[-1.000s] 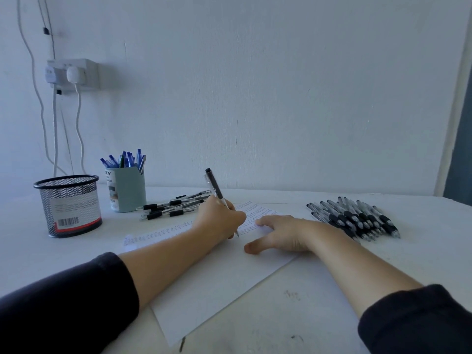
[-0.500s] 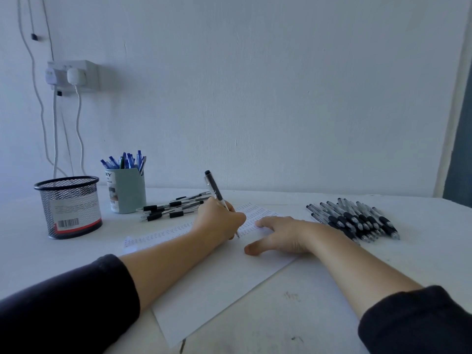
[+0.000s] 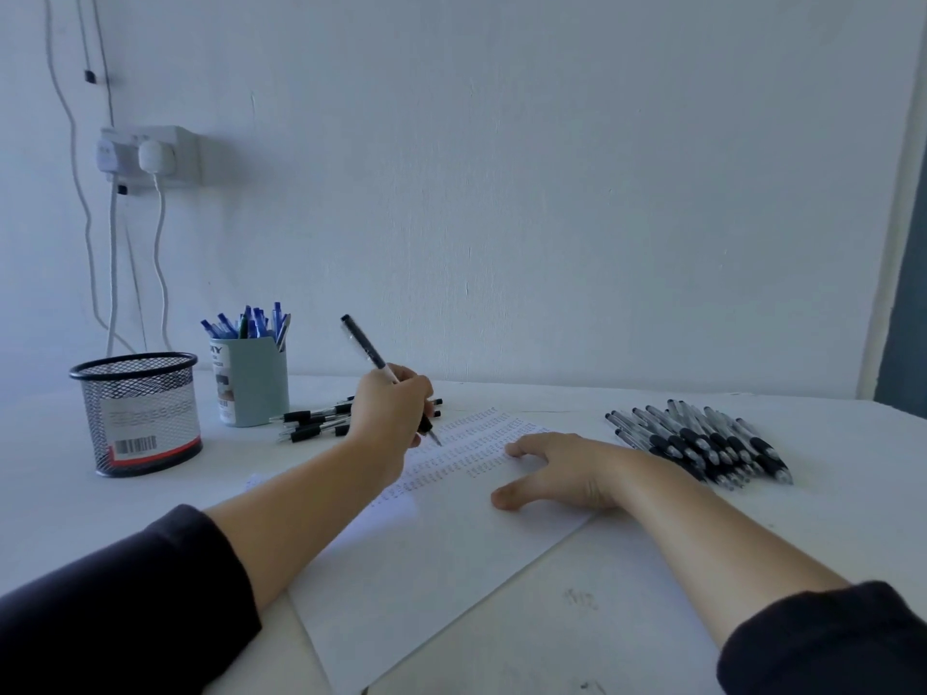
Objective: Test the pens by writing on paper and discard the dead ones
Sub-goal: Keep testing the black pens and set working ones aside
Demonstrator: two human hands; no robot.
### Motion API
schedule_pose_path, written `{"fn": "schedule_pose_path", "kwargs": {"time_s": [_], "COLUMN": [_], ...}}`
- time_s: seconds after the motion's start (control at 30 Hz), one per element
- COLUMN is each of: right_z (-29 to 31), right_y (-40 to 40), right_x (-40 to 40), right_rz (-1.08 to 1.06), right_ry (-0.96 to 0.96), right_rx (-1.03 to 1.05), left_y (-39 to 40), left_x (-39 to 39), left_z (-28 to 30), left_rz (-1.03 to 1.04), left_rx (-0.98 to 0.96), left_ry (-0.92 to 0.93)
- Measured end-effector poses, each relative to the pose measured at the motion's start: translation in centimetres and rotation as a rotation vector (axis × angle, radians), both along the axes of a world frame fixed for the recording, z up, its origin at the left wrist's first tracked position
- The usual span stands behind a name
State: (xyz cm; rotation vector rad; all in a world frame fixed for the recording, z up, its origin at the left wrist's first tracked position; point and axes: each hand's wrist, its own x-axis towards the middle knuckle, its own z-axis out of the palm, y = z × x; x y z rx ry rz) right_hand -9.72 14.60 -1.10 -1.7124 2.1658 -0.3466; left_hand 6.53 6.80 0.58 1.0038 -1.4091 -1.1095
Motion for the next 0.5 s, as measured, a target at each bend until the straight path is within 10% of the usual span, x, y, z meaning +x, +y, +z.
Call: {"fn": "schedule_pose_path", "kwargs": {"time_s": [0.5], "right_z": [0.10], "right_y": [0.05], "right_x": [0.00], "right_rz": [0.006], "right_ry": [-0.014], "right_rx": [-0.024], "left_y": [0.31], "left_x": [0.25], "left_z": [0.08], "left_rz": [-0.032], "left_rx": [-0.007], "left_ry": [0.121]}}
